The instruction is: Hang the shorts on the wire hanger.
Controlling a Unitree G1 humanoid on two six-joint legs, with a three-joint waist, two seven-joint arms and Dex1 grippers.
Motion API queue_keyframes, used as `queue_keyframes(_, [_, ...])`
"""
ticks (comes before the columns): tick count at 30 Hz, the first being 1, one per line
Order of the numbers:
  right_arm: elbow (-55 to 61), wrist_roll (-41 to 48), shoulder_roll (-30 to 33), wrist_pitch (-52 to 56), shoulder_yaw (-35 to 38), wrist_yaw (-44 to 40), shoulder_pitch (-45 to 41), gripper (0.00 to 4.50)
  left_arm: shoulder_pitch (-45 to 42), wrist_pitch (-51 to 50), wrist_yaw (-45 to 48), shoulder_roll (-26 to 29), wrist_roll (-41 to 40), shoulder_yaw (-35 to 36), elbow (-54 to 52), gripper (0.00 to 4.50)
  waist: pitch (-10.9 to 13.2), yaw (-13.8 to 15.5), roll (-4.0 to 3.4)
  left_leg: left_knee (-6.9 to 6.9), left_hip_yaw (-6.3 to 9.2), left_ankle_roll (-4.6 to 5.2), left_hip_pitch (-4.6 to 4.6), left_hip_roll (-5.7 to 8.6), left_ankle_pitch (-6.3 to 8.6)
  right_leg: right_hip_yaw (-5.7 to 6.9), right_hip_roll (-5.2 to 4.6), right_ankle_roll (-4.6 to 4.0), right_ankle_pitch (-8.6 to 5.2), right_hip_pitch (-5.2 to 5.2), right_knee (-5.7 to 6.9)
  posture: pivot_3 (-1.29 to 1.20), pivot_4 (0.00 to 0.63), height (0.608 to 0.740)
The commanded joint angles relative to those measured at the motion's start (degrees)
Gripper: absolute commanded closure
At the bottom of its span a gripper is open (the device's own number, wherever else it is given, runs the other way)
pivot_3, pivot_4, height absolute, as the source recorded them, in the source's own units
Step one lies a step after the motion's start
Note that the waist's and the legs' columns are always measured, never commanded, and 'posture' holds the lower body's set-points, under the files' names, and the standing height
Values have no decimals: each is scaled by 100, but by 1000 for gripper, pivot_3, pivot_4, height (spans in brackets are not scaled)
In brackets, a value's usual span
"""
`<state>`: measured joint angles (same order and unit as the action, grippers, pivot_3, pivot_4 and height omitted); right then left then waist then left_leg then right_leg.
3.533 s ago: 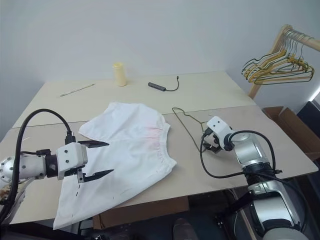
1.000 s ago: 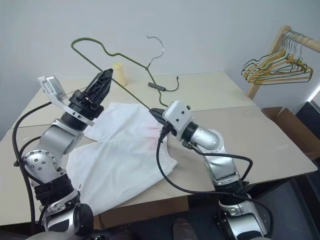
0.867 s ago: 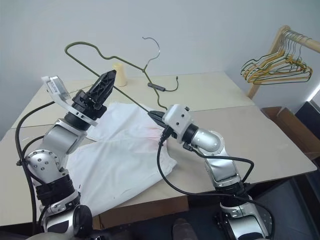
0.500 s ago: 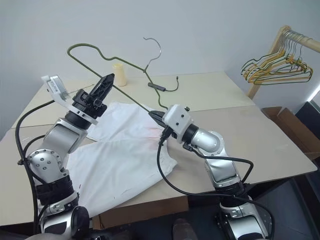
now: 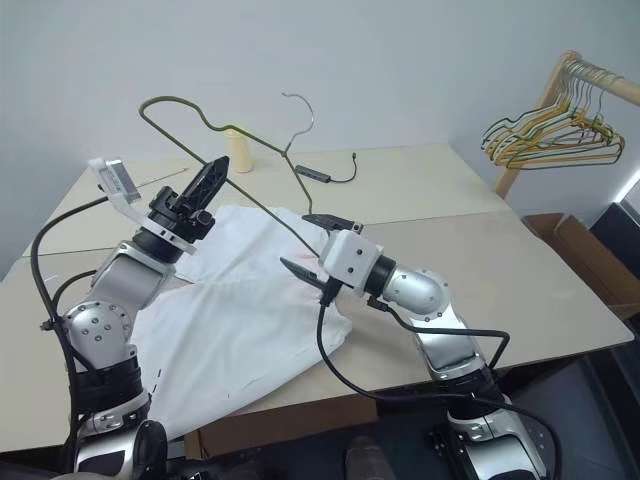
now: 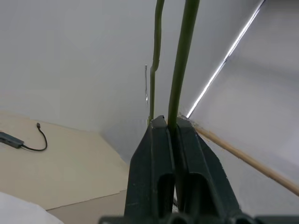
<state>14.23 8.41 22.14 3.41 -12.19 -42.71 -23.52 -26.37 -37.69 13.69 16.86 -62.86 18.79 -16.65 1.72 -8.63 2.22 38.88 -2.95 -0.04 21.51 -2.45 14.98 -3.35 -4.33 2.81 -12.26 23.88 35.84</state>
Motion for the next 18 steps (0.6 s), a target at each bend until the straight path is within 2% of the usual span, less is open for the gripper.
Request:
queue_keyframes(1, [497, 1834, 660, 1698, 721, -890, -105, 9, 4, 213, 709, 353, 137, 29, -156, 4500, 1, 11, 1, 2, 0, 0, 3, 0, 0, 0, -2, 0, 0, 0, -1, -90, 0, 740])
queue_keyframes(5, [124, 3063, 1588, 2951, 1170, -1920, -359, 9, 228, 156, 2206, 974, -429, 390, -284, 4500, 2, 11, 1, 2, -4, 1, -4, -2, 1, 1, -2, 0, -1, -7, -6, -96, 0, 740])
queue_keyframes(9, [-501, 3278, 2348, 3898, 860, -2843, -796, 9, 386, 54, 3732, 1514, -1046, 762, -284, 4500, 5, -41, -1, -4, -11, 1, -17, -14, 1, 2, 10, 0, -22, -8, -4, -101, 0, 740])
queue_keyframes(13, [-1185, 3515, 2331, 4835, 575, -3283, -1426, 9, 193, 58, 4348, 1731, -1356, 891, 50, 4500, 5, -42, -2, -4, -13, 1, -31, -19, 1, 1, 15, 10, -44, -22, -4, -103, 0, 740])
queue_keyframes(18, [-1080, 3357, 1951, 5005, 313, -3103, -1673, 9, 33, 243, 4421, 1598, -1238, 780, 114, 4500, 5, -10, -1, -4, -9, 2, -35, -18, 2, 2, 13, 29, -43, -34, -8, -104, 0, 740])
